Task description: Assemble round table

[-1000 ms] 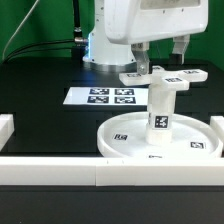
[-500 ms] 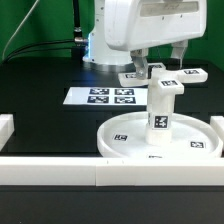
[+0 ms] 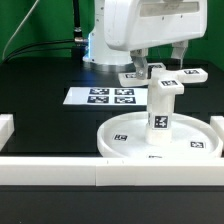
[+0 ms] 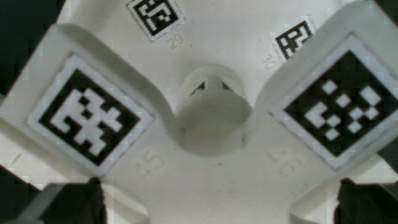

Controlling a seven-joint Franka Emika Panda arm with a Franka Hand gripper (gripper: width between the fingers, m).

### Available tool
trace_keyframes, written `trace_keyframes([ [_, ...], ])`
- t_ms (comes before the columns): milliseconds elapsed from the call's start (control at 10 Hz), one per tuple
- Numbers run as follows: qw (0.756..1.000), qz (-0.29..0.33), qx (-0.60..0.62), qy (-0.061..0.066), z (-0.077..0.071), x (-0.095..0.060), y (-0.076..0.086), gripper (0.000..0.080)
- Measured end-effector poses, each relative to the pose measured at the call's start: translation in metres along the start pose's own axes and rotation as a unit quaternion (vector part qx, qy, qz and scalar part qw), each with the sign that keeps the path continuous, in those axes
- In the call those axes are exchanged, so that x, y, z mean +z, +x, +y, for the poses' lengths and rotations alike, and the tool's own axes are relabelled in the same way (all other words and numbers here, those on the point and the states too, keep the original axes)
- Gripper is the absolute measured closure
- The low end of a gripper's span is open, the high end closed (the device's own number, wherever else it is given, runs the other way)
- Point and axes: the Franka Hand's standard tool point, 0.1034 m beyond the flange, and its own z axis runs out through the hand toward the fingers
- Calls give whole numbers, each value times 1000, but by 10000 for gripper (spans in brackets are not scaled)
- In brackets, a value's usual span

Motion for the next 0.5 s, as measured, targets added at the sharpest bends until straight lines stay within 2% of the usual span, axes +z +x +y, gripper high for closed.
trace_keyframes([
  [200, 1000, -9, -18, -4, 4, 0, 5, 151],
  [500, 1000, -11, -18, -4, 5, 1, 5, 151],
])
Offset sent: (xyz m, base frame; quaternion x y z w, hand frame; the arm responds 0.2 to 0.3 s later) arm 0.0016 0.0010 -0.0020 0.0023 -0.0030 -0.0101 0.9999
